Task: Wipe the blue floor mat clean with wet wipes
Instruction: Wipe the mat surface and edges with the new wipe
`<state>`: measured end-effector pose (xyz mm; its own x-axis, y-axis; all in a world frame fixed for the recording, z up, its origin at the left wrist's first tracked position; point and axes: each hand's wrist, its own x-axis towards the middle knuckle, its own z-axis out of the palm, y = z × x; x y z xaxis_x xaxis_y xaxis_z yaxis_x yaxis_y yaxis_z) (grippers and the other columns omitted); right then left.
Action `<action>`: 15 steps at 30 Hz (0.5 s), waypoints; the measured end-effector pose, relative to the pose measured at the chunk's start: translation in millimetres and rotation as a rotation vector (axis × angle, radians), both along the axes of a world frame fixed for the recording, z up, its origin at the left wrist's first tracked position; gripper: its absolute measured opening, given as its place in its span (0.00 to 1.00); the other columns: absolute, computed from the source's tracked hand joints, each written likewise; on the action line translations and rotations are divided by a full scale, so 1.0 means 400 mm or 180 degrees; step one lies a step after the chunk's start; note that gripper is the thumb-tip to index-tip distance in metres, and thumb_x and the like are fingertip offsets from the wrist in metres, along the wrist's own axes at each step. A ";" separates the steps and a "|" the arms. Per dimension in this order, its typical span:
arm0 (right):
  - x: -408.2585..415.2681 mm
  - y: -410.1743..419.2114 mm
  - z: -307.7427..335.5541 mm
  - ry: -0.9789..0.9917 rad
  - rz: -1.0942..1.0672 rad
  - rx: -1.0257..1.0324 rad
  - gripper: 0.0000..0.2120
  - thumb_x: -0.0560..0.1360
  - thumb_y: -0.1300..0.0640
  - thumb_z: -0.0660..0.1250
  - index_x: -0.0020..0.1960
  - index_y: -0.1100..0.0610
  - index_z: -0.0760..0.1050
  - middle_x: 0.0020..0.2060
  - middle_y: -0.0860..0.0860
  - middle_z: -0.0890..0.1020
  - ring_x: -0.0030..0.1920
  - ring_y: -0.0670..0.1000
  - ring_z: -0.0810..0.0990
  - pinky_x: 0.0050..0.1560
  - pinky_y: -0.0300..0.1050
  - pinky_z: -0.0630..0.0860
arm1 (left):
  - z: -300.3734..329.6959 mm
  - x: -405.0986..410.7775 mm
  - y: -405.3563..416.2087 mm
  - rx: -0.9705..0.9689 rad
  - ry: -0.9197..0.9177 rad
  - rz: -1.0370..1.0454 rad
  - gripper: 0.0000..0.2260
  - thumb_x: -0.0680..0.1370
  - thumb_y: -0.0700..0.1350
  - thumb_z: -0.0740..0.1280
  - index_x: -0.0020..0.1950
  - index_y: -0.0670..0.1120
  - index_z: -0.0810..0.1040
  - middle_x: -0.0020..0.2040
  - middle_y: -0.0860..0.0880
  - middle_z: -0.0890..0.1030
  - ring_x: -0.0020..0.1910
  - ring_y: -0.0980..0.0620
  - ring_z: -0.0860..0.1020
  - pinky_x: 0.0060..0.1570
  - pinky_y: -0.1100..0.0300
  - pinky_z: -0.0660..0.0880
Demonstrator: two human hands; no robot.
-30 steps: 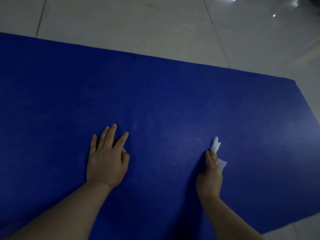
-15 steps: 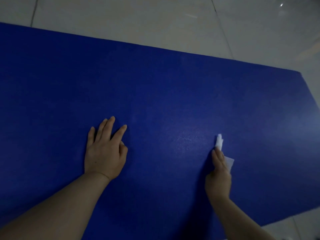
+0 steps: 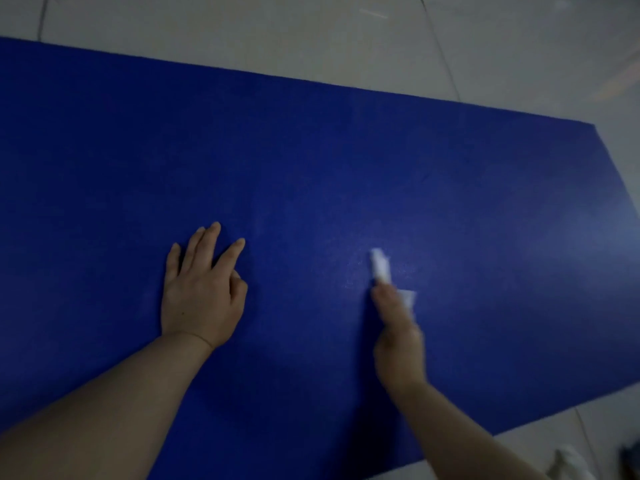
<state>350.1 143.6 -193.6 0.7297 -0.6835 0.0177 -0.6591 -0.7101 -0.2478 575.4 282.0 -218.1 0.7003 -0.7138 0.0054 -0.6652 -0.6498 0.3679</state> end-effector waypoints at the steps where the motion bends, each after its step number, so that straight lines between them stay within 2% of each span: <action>1: -0.040 -0.036 0.006 -0.0158 -0.0618 0.0097 0.35 0.71 0.80 0.54 0.74 0.57 0.63 0.74 0.45 0.61 0.75 0.49 0.61 0.69 0.27 0.56 | 0.000 -0.001 0.000 -0.0011 0.0009 0.0008 0.20 0.78 0.43 0.59 0.70 0.46 0.72 0.75 0.41 0.63 0.75 0.44 0.59 0.73 0.42 0.51; 3: -0.069 -0.038 0.019 -0.0493 -0.1631 0.0504 0.36 0.68 0.83 0.55 0.70 0.58 0.69 0.70 0.40 0.62 0.73 0.48 0.63 0.65 0.20 0.54 | 0.004 -0.005 0.001 -0.0049 0.0060 0.0014 0.20 0.78 0.41 0.61 0.70 0.44 0.72 0.75 0.41 0.63 0.75 0.43 0.59 0.74 0.42 0.51; 4: -0.054 -0.012 0.016 -0.0511 -0.1684 0.0643 0.35 0.68 0.84 0.56 0.69 0.59 0.69 0.69 0.40 0.61 0.72 0.46 0.63 0.64 0.19 0.52 | 0.008 -0.010 0.005 -0.0093 0.0088 0.0022 0.20 0.77 0.40 0.62 0.69 0.43 0.72 0.75 0.40 0.63 0.75 0.43 0.59 0.74 0.42 0.51; 6: 0.002 0.097 -0.015 -0.0273 -0.1119 0.0608 0.33 0.69 0.80 0.57 0.70 0.57 0.68 0.68 0.41 0.64 0.70 0.44 0.63 0.64 0.20 0.50 | 0.018 -0.035 0.027 -0.0148 0.0123 0.0055 0.20 0.76 0.38 0.64 0.69 0.42 0.73 0.74 0.40 0.63 0.75 0.43 0.59 0.73 0.41 0.51; 7: 0.034 0.164 -0.026 -0.0122 -0.0501 0.0686 0.32 0.71 0.76 0.58 0.72 0.56 0.66 0.68 0.42 0.65 0.70 0.44 0.63 0.66 0.21 0.48 | 0.020 -0.058 0.048 -0.0128 0.0131 0.0072 0.20 0.76 0.37 0.64 0.69 0.42 0.73 0.74 0.40 0.63 0.75 0.43 0.59 0.73 0.41 0.51; 9: 0.084 0.290 -0.051 -0.0006 0.0295 0.0493 0.29 0.72 0.70 0.56 0.72 0.58 0.65 0.71 0.48 0.66 0.72 0.47 0.61 0.71 0.28 0.44 | 0.022 -0.112 0.106 -0.0010 0.0109 0.0092 0.21 0.76 0.38 0.64 0.70 0.42 0.72 0.75 0.40 0.62 0.75 0.43 0.58 0.72 0.40 0.51; 10: 0.097 0.332 -0.058 -0.0103 0.0638 0.0319 0.28 0.72 0.67 0.55 0.71 0.60 0.66 0.71 0.51 0.67 0.72 0.49 0.59 0.73 0.32 0.43 | 0.021 -0.138 0.138 0.0076 0.0071 0.0062 0.20 0.78 0.41 0.61 0.70 0.43 0.70 0.75 0.39 0.62 0.75 0.42 0.58 0.72 0.40 0.51; 11: 0.099 0.354 -0.064 -0.0257 0.0934 0.0481 0.26 0.72 0.66 0.56 0.70 0.61 0.68 0.71 0.53 0.67 0.73 0.50 0.57 0.74 0.36 0.42 | 0.021 -0.159 0.167 0.0170 0.0053 0.0025 0.21 0.78 0.44 0.56 0.71 0.43 0.69 0.75 0.39 0.61 0.75 0.42 0.58 0.72 0.40 0.51; 12: 0.085 0.344 -0.054 -0.0155 0.1260 0.0431 0.25 0.71 0.66 0.59 0.69 0.62 0.69 0.71 0.56 0.67 0.75 0.52 0.55 0.75 0.40 0.43 | 0.021 -0.172 0.191 0.0261 0.0064 -0.0010 0.23 0.78 0.46 0.52 0.71 0.43 0.69 0.75 0.39 0.61 0.74 0.42 0.58 0.72 0.41 0.50; 13: 0.077 0.312 -0.018 0.0208 0.1303 0.0143 0.25 0.72 0.66 0.61 0.69 0.64 0.69 0.72 0.60 0.65 0.76 0.56 0.52 0.76 0.46 0.44 | 0.020 -0.176 0.205 0.0326 0.0078 -0.0032 0.24 0.77 0.47 0.49 0.71 0.43 0.69 0.75 0.39 0.62 0.74 0.42 0.58 0.72 0.43 0.49; 14: 0.044 0.265 -0.013 0.0599 0.0875 -0.0165 0.26 0.73 0.67 0.60 0.71 0.65 0.66 0.74 0.62 0.60 0.77 0.58 0.48 0.76 0.51 0.45 | 0.021 -0.174 0.210 0.0364 0.0090 -0.0031 0.25 0.77 0.48 0.49 0.71 0.43 0.70 0.75 0.39 0.62 0.74 0.42 0.59 0.72 0.45 0.48; 15: -0.003 0.222 0.004 0.0657 0.0318 0.0158 0.28 0.75 0.69 0.57 0.74 0.60 0.62 0.76 0.56 0.56 0.77 0.54 0.46 0.76 0.51 0.47 | 0.021 -0.171 0.208 0.0383 0.0105 -0.0022 0.25 0.77 0.47 0.48 0.71 0.43 0.70 0.75 0.39 0.62 0.74 0.43 0.59 0.73 0.47 0.46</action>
<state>348.9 232.2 -192.0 0.7784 -0.6040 -0.1709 -0.6265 -0.7646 -0.1512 507.2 365.0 -209.7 0.6938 -0.7127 -0.1034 -0.6586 -0.6860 0.3093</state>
